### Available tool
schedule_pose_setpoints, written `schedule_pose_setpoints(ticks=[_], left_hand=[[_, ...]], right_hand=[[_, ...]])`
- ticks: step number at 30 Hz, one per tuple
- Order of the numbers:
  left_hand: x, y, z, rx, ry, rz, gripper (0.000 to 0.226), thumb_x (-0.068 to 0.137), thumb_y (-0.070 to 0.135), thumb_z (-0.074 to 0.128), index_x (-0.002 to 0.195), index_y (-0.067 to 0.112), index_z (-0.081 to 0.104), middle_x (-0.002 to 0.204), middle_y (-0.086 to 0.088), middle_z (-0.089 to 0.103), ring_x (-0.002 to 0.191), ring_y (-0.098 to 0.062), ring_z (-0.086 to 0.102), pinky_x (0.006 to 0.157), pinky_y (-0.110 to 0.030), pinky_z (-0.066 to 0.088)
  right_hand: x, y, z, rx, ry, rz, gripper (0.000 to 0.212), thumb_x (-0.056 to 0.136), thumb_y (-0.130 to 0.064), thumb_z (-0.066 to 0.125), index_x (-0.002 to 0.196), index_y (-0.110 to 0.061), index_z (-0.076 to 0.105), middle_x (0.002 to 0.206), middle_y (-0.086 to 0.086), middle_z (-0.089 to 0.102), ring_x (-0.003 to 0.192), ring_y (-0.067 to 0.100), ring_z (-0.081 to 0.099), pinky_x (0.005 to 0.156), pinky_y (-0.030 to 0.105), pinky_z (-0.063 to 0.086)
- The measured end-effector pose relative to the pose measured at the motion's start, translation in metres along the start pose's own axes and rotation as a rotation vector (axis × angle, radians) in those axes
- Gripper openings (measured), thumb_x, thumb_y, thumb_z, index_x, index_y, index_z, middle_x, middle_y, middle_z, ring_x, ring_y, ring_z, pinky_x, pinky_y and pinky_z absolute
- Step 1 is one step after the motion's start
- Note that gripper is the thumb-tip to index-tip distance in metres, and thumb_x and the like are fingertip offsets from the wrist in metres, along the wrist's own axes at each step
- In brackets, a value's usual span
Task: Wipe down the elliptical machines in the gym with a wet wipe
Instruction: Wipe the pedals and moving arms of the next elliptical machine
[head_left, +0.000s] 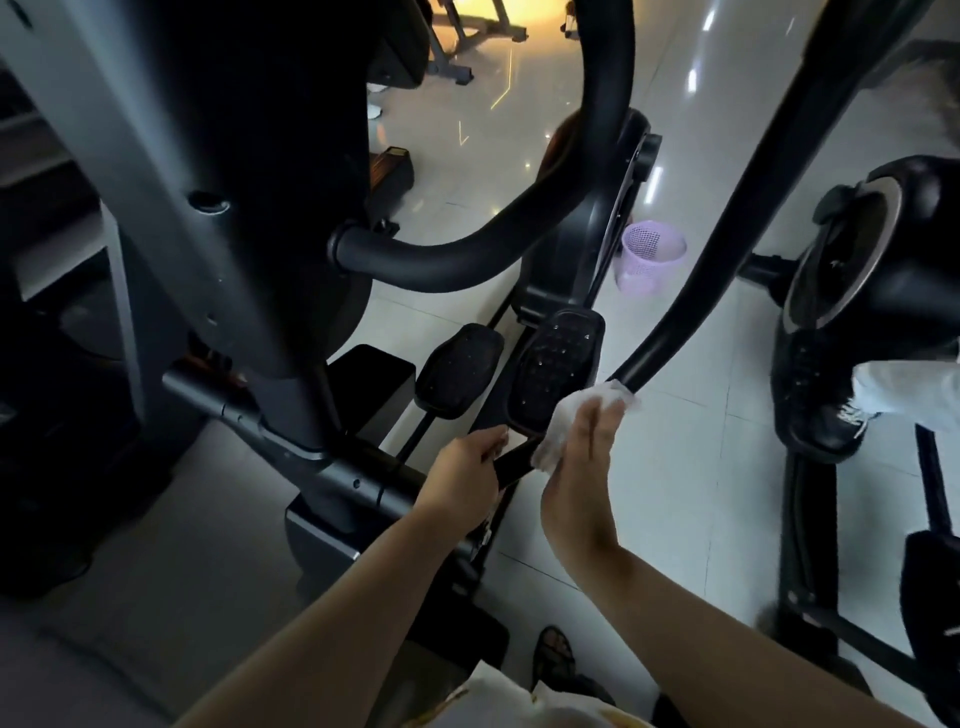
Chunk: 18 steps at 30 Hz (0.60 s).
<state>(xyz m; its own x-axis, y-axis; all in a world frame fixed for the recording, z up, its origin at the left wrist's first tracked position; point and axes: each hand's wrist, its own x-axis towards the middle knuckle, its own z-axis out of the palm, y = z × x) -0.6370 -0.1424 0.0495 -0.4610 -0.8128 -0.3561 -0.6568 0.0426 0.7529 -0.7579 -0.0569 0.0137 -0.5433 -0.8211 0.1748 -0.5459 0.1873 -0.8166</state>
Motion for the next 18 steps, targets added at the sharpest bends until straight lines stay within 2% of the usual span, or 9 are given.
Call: schedule_pose_setpoints(ticks=[2, 3, 5, 6, 10, 12, 15, 16, 18], left_hand=[[-0.003, -0.006, -0.001, 0.017, 0.021, 0.012, 0.044, 0.103, 0.004, 0.043, 0.143, 0.015, 0.058, 0.135, 0.0, 0.066, 0.129, -0.015, 0.058, 0.112, -0.03, 0.044], [-0.004, -0.009, -0.003, 0.024, 0.038, 0.025, 0.044, 0.103, 0.004, 0.042, 0.143, 0.015, 0.058, 0.136, 0.0, 0.066, 0.13, -0.016, 0.057, 0.112, -0.031, 0.044], [-0.009, -0.014, -0.007, 0.033, 0.078, 0.046, 0.044, 0.104, 0.004, 0.041, 0.143, 0.013, 0.058, 0.137, -0.001, 0.065, 0.13, -0.015, 0.057, 0.11, -0.026, 0.044], [-0.012, -0.016, -0.01, 0.028, 0.108, 0.05, 0.043, 0.104, 0.003, 0.041, 0.143, 0.013, 0.058, 0.136, -0.001, 0.065, 0.129, -0.015, 0.058, 0.106, -0.019, 0.043], [-0.023, -0.022, -0.02, -0.139, 0.241, 0.021, 0.041, 0.105, 0.001, 0.039, 0.139, 0.01, 0.06, 0.125, 0.002, 0.068, 0.123, -0.01, 0.06, 0.094, -0.005, 0.041], [-0.026, -0.027, -0.021, -0.224, 0.297, 0.015, 0.04, 0.106, 0.001, 0.038, 0.139, 0.008, 0.06, 0.119, 0.004, 0.067, 0.12, -0.009, 0.062, 0.088, 0.001, 0.042], [-0.032, -0.027, -0.022, -0.276, 0.32, 0.008, 0.042, 0.106, 0.0, 0.037, 0.142, 0.008, 0.056, 0.125, 0.002, 0.065, 0.119, -0.008, 0.059, 0.087, 0.002, 0.042], [-0.034, -0.026, -0.021, -0.266, 0.32, 0.013, 0.043, 0.105, -0.001, 0.037, 0.141, 0.01, 0.057, 0.123, 0.004, 0.064, 0.118, -0.008, 0.058, 0.086, -0.001, 0.042], [-0.038, -0.022, -0.02, -0.206, 0.323, 0.044, 0.043, 0.103, -0.002, 0.036, 0.136, 0.011, 0.061, 0.115, 0.006, 0.062, 0.112, -0.011, 0.059, 0.084, -0.007, 0.041]], right_hand=[[-0.011, 0.012, 0.008, -0.253, -0.086, -0.053, 0.092, 0.088, 0.023, 0.04, 0.16, -0.011, -0.007, 0.167, 0.008, -0.023, 0.153, 0.031, -0.022, 0.123, 0.039, -0.007], [-0.014, 0.015, 0.011, -0.365, -0.105, -0.147, 0.093, 0.08, 0.023, 0.046, 0.16, -0.005, 0.006, 0.169, 0.015, -0.01, 0.154, 0.036, -0.014, 0.124, 0.039, -0.008], [-0.014, 0.017, 0.01, -0.589, -0.148, -0.366, 0.083, 0.075, 0.012, 0.055, 0.154, 0.001, 0.032, 0.166, 0.018, 0.021, 0.154, 0.037, 0.011, 0.127, 0.045, -0.005], [-0.009, 0.018, 0.007, -0.641, -0.162, -0.411, 0.076, 0.078, 0.006, 0.055, 0.152, 0.0, 0.038, 0.164, 0.016, 0.028, 0.154, 0.034, 0.017, 0.126, 0.05, -0.001], [0.0, 0.011, 0.0, -0.644, -0.205, -0.352, 0.064, 0.09, -0.003, 0.059, 0.152, -0.004, 0.042, 0.161, 0.011, 0.036, 0.154, 0.03, 0.02, 0.126, 0.05, 0.011], [-0.005, 0.001, 0.008, -0.59, -0.343, -0.432, 0.059, 0.092, -0.005, 0.054, 0.15, -0.006, 0.046, 0.156, 0.01, 0.045, 0.151, 0.029, 0.028, 0.127, 0.042, 0.004], [-0.002, -0.014, 0.016, -0.439, -0.61, -0.555, 0.061, 0.086, -0.006, 0.042, 0.145, -0.016, 0.055, 0.151, 0.002, 0.051, 0.147, 0.022, 0.035, 0.124, 0.029, -0.002], [0.003, -0.014, 0.016, -0.434, -0.619, -0.545, 0.057, 0.09, -0.008, 0.042, 0.143, -0.02, 0.056, 0.153, 0.002, 0.049, 0.148, 0.022, 0.033, 0.123, 0.028, -0.004], [0.008, -0.01, 0.013, -0.474, -0.512, -0.494, 0.045, 0.099, -0.026, 0.037, 0.137, -0.025, 0.061, 0.15, 0.005, 0.051, 0.147, 0.027, 0.034, 0.122, 0.032, -0.007]])
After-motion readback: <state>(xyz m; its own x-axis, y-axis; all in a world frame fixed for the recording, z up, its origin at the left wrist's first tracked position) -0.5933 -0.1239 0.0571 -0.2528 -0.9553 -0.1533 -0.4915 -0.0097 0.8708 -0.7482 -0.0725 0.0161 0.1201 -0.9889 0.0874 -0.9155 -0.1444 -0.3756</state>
